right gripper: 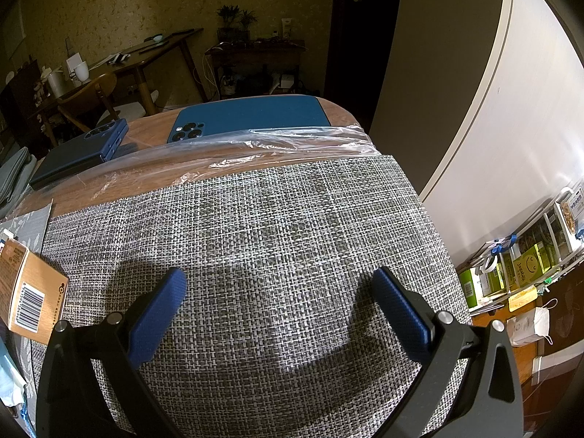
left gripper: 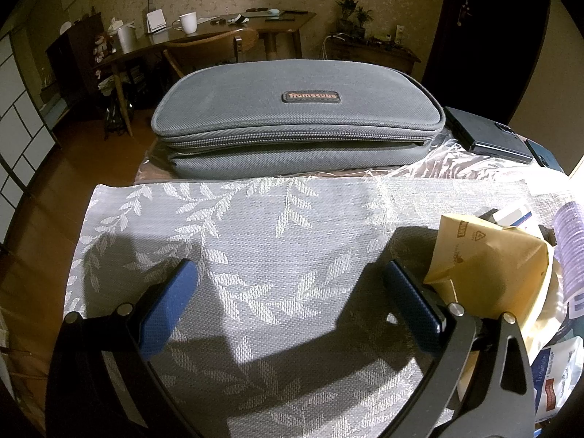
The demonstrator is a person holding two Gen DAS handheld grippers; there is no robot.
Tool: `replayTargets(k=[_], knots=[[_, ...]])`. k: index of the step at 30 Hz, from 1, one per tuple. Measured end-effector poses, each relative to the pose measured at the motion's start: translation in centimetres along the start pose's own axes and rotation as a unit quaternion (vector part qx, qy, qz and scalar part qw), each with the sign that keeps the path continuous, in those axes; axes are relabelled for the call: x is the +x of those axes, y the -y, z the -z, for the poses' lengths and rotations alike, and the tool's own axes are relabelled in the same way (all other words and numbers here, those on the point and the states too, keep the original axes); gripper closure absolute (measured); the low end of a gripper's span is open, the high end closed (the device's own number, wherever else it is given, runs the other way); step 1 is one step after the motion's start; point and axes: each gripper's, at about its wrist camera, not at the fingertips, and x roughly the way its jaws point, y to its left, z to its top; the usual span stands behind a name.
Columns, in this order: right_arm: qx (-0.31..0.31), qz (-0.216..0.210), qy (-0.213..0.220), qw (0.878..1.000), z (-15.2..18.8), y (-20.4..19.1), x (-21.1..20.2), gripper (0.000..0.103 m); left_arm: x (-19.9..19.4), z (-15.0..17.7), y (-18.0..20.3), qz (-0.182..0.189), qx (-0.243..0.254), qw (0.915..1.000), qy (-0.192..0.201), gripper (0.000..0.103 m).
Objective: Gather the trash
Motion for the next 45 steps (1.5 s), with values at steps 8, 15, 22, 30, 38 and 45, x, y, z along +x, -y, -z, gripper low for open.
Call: replayTargets(k=[8, 15, 22, 30, 38, 45], knots=[[0.000, 0.000, 0.000, 1.000, 0.0, 0.0, 0.0, 0.004, 0.0, 0.0, 0.0, 0.000, 0.000, 1.0000, 0.000, 0.001], [0.000, 0.000, 0.000, 1.000, 0.0, 0.0, 0.0, 0.004, 0.0, 0.0, 0.0, 0.000, 0.000, 1.0000, 0.000, 0.001], [-0.001, 0.000, -0.002, 1.000, 0.1, 0.1, -0.1, 0.004, 0.0, 0.0, -0.1, 0.004, 0.007, 1.0000, 0.000, 0.001], [0.055, -0.096, 0.040, 0.993, 3.1, -2.5, -7.8, 0.004, -3.7, 0.5, -4.4, 0.087, -0.093, 0.9918, 0.015, 0.001], [0.031, -0.233, 0.040, 0.971, 5.7, -12.5, -12.7, 0.004, -4.8, -2.1, 1.9, 0.252, -0.058, 0.9660, 0.000, 0.001], [0.008, -0.236, 0.020, 0.971, 7.0, -17.9, -11.1, 0.004, -0.4, -2.3, 5.1, 0.279, -0.090, 0.9533, -0.074, 0.001]])
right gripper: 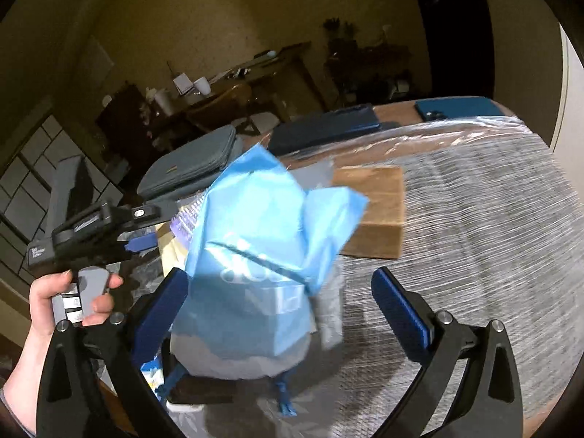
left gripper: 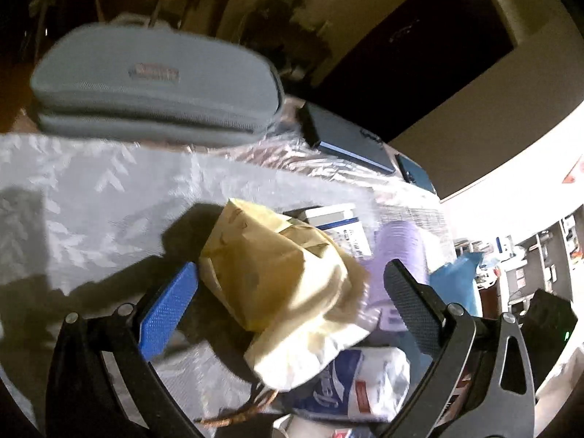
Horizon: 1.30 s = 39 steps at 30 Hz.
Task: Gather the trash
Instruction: 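Grasp the yellow paper envelope with the left tool while the right tool grasps the blue paper bag, then lift the envelope and blue bag and carry both toward the white trash bin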
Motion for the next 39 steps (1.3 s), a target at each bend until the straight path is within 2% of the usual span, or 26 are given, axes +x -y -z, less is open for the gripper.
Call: replayTargets(k=[2, 9, 11, 15, 19, 22, 25, 33, 39], knots=[[0.000, 0.002, -0.006, 1.000, 0.0, -0.1, 1.1, 0.004, 1.0, -0.2, -0.2, 0.000, -0.011, 0.9999, -0.014, 0.002], [0.036, -0.023, -0.025, 0.999, -0.5, 0.8, 2.6, 0.004, 1.2, -0.3, 0.2, -0.007, 0.010, 0.9998, -0.018, 0.002], [0.048, -0.034, -0.032, 0.998, -0.4, 1.0, 3.2, 0.004, 1.1, -0.1, 0.3, -0.014, 0.019, 0.9996, -0.012, 0.017], [0.071, -0.066, -0.046, 0.994, 0.0, 1.3, 4.1, 0.005, 1.0, 0.0, -0.2, -0.008, 0.023, 0.9997, -0.007, 0.027], [0.069, -0.101, -0.041, 0.992, 0.3, 1.1, 4.0, 0.033, 0.8, 0.3, -0.9, 0.015, 0.016, 0.9997, -0.007, 0.044], [0.052, -0.101, -0.025, 0.993, 0.2, 0.5, 3.3, 0.042, 0.4, 0.5, -1.1, 0.023, 0.015, 0.9996, -0.001, 0.050], [0.047, -0.108, -0.010, 0.993, 0.1, 0.4, 2.0, 0.048, -0.4, 0.7, -1.1, 0.026, 0.012, 0.9994, 0.018, 0.052], [0.028, -0.096, 0.028, 0.995, 0.1, 1.0, -1.2, 0.052, -4.6, 1.7, -0.6, 0.004, 0.038, 0.9961, 0.079, 0.053], [-0.018, -0.030, 0.044, 0.998, -0.1, 0.8, -3.5, 0.054, -8.2, 2.8, 1.1, -0.052, 0.087, 0.9864, 0.129, 0.054]])
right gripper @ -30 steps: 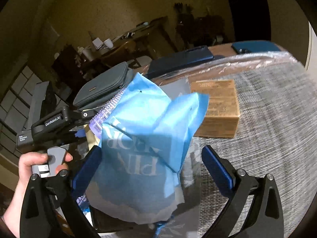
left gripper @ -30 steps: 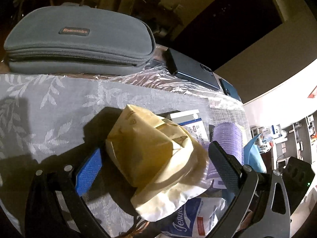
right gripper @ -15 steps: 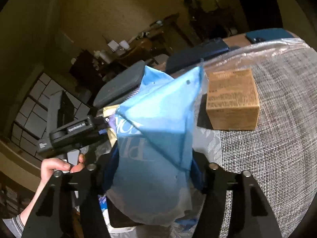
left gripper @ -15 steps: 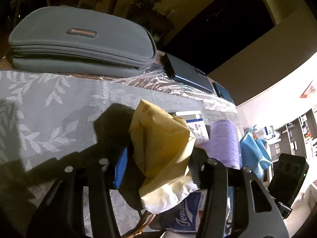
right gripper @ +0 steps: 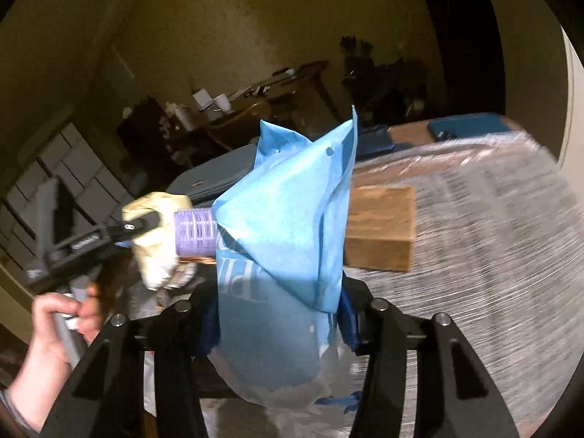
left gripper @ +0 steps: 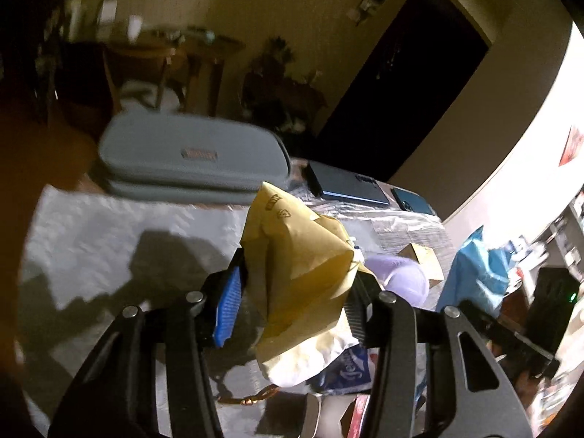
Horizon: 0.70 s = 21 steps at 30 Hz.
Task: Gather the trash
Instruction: 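Lift the envelope and blue bag and carry both toward the white trash bin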
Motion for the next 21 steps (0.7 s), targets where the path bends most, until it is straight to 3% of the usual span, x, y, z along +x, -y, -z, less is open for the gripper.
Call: replayTargets(k=[5, 10, 21], knots=[[-0.025, 0.042, 0.012, 0.999, 0.2, -0.4, -1.6, 0.056, -2.6, 0.8, 2.8, -0.069, 0.083, 0.9937, 0.028, 0.054], [-0.046, 0.064, 0.026, 0.997, 0.0, -1.1, -3.2, 0.056, -3.6, 1.9, 4.7, -0.126, 0.130, 0.9829, 0.033, 0.054], [-0.083, 0.068, 0.033, 0.994, 1.4, -3.3, -6.1, 0.056, -6.5, 5.0, 7.5, -0.191, 0.170, 0.9660, 0.039, 0.054]])
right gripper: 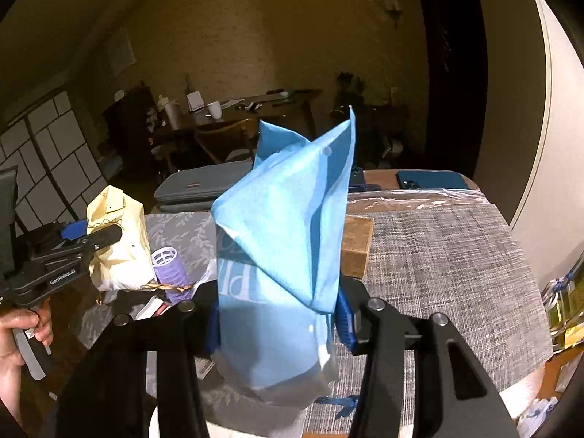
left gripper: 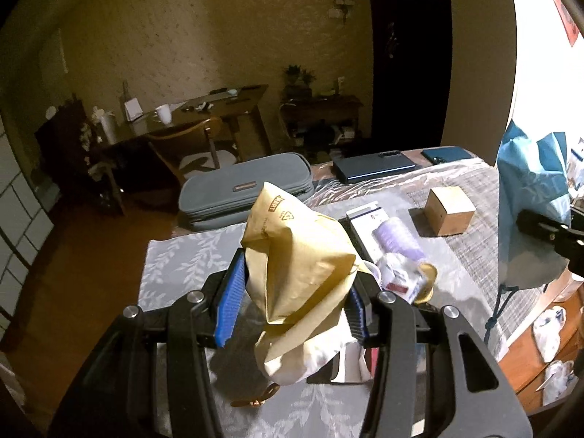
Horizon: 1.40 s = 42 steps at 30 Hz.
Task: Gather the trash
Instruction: 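Lift the envelope and blue bag and carry both toward the white trash bin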
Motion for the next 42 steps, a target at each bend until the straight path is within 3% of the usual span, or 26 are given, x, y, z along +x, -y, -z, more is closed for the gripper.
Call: replayTargets(k=[13, 25, 34, 42], knots=[[-0.026, -0.016, 0.001, 1.000, 1.8, -0.4, -2.2, 0.056, -3.4, 1.3, 1.7, -0.046, 0.022, 0.9986, 0.017, 0.054], [-0.041, -0.031, 0.026, 0.998, 1.3, -0.3, -3.6, 0.056, -5.5, -1.6, 1.5, -0.084, 0.008, 0.9937, 0.074, 0.054], [-0.053, -0.058, 0.038, 0.996, 1.8, -0.3, -5.9, 0.056, -8.8, -1.3, 2.2, -0.069, 0.006, 0.9936, 0.088, 0.054], [-0.055, -0.090, 0.007, 0.994, 3.6, -1.4, -5.0, 0.056, -8.8, -0.1, 3.2, -0.054, -0.002, 0.9959, 0.073, 0.054]])
